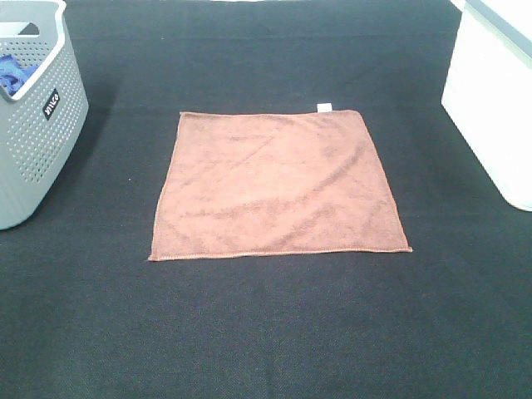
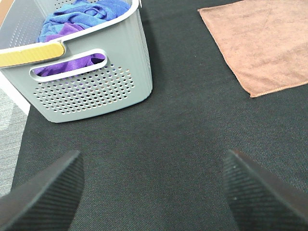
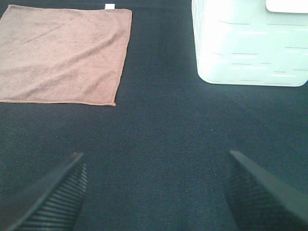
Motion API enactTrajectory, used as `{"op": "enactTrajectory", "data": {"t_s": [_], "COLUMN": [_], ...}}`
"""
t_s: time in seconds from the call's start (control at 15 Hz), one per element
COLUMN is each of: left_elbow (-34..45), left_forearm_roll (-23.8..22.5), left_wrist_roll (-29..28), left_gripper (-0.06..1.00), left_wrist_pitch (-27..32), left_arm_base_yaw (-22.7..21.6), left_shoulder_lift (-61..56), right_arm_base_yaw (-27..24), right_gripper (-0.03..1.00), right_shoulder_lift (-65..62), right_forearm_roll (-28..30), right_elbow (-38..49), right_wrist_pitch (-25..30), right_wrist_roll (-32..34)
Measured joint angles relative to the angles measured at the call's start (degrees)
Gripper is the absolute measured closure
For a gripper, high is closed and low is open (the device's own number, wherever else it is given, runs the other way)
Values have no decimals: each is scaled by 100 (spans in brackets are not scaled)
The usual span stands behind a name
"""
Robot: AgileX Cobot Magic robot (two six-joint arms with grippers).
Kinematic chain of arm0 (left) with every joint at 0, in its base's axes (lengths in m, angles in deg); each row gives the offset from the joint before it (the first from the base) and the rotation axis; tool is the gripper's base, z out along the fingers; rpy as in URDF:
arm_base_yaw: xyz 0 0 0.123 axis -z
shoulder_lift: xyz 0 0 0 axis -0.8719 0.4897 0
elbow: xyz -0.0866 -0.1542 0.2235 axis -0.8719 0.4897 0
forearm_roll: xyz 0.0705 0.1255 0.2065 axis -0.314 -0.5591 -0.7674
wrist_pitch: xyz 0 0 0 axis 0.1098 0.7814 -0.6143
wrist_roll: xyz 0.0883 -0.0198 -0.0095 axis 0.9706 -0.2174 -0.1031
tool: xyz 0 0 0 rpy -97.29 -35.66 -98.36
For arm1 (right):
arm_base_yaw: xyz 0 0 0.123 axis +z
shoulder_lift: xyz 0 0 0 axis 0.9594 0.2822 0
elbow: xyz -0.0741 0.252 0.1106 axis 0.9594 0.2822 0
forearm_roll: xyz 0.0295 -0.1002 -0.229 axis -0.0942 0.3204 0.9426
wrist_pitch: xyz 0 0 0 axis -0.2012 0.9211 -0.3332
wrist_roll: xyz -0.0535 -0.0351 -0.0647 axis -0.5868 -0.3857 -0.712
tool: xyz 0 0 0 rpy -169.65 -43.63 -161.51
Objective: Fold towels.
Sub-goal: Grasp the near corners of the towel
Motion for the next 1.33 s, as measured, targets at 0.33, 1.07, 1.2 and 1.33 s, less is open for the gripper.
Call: {"op": "enactTrajectory", "data": {"t_s": [0.33, 1.07, 1.2, 1.33], "left_elbow": [0, 0, 0, 0], "left_forearm_roll": [0, 0, 0, 0], "left_wrist_roll": [0, 0, 0, 0], "left_gripper": [19, 19, 19, 19], "left_wrist_pitch": [0, 0, 0, 0], "left_arm_base_yaw": [0, 0, 0, 0], "left_shoulder_lift": [0, 0, 0, 0], "right_arm_base_yaw": [0, 0, 0, 0], "right_gripper": [23, 23, 23, 23], "right_shoulder_lift": [0, 0, 0, 0], "right_forearm_roll": [0, 0, 0, 0], "right_elbow": [0, 0, 0, 0], "right_wrist_pitch": [0, 0, 0, 0], "right_wrist_roll": [0, 0, 0, 0]}}
